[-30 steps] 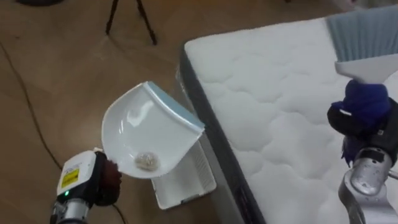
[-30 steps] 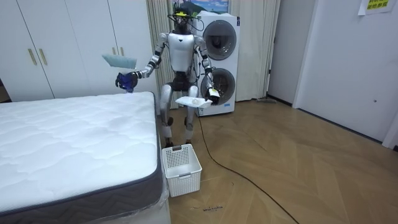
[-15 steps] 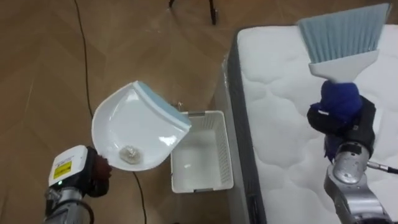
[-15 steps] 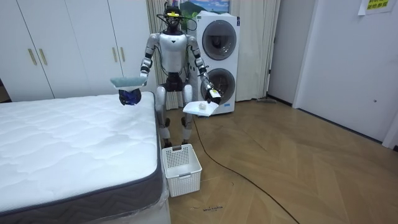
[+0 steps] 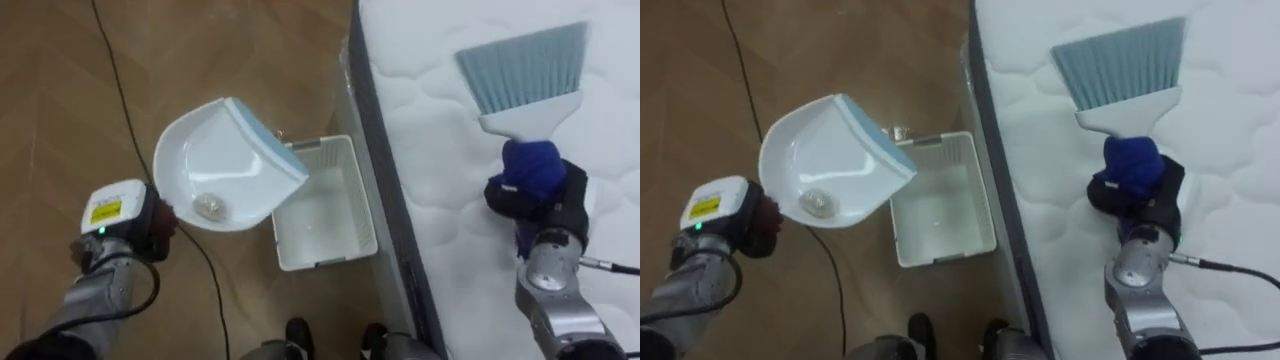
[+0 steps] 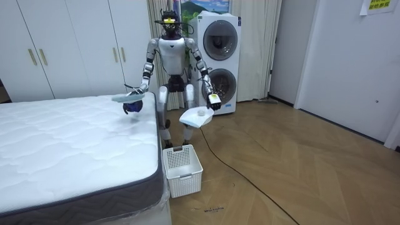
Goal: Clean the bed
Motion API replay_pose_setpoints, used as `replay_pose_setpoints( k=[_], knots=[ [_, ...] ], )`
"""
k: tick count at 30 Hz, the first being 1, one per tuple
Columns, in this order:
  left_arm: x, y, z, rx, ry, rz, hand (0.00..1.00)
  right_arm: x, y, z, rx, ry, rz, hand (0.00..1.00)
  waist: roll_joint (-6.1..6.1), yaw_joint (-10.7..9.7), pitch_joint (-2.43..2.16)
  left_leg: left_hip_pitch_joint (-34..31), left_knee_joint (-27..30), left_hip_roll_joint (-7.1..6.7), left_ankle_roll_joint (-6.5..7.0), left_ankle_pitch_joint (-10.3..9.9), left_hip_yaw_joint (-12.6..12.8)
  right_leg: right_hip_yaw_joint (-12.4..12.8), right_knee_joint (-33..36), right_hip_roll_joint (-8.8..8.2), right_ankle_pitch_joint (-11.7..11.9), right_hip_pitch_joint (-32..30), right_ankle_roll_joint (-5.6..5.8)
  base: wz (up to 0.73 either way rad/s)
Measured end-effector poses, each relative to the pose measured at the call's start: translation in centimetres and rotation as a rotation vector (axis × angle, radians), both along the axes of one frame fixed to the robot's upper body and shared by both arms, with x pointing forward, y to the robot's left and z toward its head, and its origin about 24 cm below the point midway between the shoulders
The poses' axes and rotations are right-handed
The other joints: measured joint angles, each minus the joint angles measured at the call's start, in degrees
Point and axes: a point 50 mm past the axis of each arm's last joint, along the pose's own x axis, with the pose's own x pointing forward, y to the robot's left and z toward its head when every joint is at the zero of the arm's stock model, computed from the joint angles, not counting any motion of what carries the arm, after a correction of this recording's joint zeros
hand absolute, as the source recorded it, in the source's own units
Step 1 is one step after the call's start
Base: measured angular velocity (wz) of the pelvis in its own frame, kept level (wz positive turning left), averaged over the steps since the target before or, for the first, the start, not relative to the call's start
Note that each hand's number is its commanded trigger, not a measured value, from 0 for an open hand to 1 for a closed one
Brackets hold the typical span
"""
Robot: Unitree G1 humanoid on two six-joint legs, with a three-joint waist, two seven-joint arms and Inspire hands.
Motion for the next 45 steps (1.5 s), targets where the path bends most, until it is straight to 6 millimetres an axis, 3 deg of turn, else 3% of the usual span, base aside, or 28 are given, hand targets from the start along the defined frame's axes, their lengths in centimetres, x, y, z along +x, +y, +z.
replay_pose_setpoints(
  k=[6,11,18,31,45],
  knots=[
    [1.0,-0.6,0.8,0.099,0.021,-0.116,1.0,0.0,0.6,-0.2,-0.039,0.02,0.038,0.0,0.51,-0.8,0.24,-3.6,3.2,0.45,0.55,-0.6,0.4,0.7,2.7,-0.16,-0.2,-3.5,-0.07,-0.02],
    [2.2,-0.1,2.2,0.166,0.02,-0.149,1.0,0.1,0.7,-0.2,-0.047,0.021,0.05,0.0,1.01,-2.1,0.29,-5.8,5.1,-0.29,1.0,-0.9,0.5,1.4,5.6,-1.33,-0.9,-6.2,0.22,0.04],
    [3.1,0.6,3.4,0.278,0.068,-0.172,1.0,0.2,0.7,-0.2,-0.045,0.033,0.057,0.0,1.77,-2.5,0.33,-7.3,6.6,0.1,1.59,-1.3,1.7,2.3,6.9,-1.47,-1.0,-8.2,0.32,-0.06],
    [3.2,0.9,3.2,0.302,0.119,-0.138,1.0,0.0,0.8,-0.6,-0.063,0.079,0.049,0.0,1.78,-2.4,0.33,-10.0,8.2,0.09,1.79,-1.4,2.0,3.0,9.3,-1.69,-1.4,-11.3,0.32,0.0],
    [2.4,4.5,4.3,0.398,0.226,-0.038,1.0,0.2,1.3,0.1,-0.134,0.048,0.082,0.0,1.06,-2.7,-0.1,-10.7,8.9,0.23,1.86,-1.4,2.0,3.2,9.3,-1.52,-1.7,-11.9,0.35,0.0]
  ],
)
